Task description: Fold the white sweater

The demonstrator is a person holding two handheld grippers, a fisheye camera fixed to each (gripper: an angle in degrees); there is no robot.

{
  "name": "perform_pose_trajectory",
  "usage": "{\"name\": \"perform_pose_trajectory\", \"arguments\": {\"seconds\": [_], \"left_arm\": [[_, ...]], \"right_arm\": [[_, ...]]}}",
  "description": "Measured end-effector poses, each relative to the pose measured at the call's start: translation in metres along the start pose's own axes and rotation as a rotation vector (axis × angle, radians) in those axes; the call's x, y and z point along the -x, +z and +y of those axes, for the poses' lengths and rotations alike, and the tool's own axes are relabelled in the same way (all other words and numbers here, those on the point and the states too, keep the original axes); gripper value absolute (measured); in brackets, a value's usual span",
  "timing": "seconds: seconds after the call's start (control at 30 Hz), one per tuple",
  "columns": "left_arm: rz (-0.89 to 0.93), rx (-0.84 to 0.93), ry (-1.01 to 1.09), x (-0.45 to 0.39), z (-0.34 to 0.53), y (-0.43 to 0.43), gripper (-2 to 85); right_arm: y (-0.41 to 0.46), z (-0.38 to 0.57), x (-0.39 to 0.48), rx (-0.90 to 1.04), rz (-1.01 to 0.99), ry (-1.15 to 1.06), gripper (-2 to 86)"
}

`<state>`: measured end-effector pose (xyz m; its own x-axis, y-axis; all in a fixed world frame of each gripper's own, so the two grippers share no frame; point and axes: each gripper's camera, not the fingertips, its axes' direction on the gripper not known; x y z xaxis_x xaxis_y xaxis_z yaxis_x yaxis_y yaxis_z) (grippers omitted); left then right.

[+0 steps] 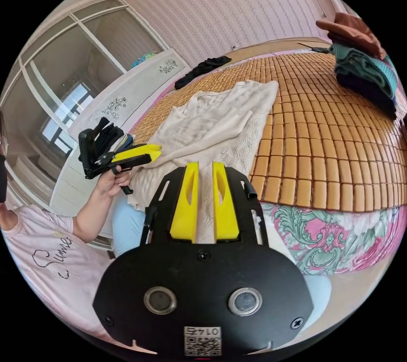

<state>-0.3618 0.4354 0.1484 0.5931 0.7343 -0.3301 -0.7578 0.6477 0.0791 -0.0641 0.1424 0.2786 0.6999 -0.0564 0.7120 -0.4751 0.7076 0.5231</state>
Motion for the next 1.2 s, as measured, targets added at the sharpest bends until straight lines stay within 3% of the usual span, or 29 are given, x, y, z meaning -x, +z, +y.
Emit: {"name": "perform_pose_trajectory", "arguments": {"seconds": [0.2, 0.3, 0.4, 0.5, 0.6, 0.73, 0.83, 0.9, 1.03, 1.2], "left_arm": [[-0.222, 0.049, -0.015, 0.016, 0.031, -0.010, 7.3], [-0.236, 0.076, -0.037, 0.027, 0.033, 0.004, 7.7], [-0.203, 0.084, -0.106, 0.050, 0.031, 0.015, 8.2], [-0.217, 0.054, -0.147, 0.077, 0.025, 0.016, 8.3], [-0.193, 0.051, -0.193, 0.110, 0.010, 0.023, 8.3], [-0.139, 0.101, -0.191, 0.125, 0.006, 0.046, 8.3], [-0.164, 0.142, -0.165, 0.123, 0.017, 0.061, 8.3], [-0.173, 0.115, -0.156, 0.119, 0.029, 0.064, 8.2], [-0.189, 0.135, -0.127, 0.121, 0.037, 0.072, 8.1], [-0.217, 0.121, -0.105, 0.128, 0.028, 0.054, 8.0]], "right_arm": [[0.016, -0.092, 0.013, 0.004, 0.121, -0.116, 9.1], [0.049, -0.139, 0.021, 0.094, 0.160, -0.129, 10.4], [0.099, -0.167, 0.005, 0.239, 0.380, -0.095, 9.0], [0.086, -0.185, 0.001, 0.207, 0.292, -0.106, 2.9], [0.052, -0.209, 0.021, 0.100, 0.223, -0.183, 1.5], [-0.045, -0.223, 0.059, -0.267, -0.005, -0.332, 0.9], [-0.093, -0.194, 0.024, -0.388, -0.073, -0.250, 0.8], [-0.098, -0.167, -0.017, -0.340, -0.079, -0.153, 0.8], [-0.067, -0.112, -0.113, -0.070, -0.038, 0.153, 0.7], [-0.087, -0.107, -0.121, -0.092, 0.026, 0.172, 0.3]]}}
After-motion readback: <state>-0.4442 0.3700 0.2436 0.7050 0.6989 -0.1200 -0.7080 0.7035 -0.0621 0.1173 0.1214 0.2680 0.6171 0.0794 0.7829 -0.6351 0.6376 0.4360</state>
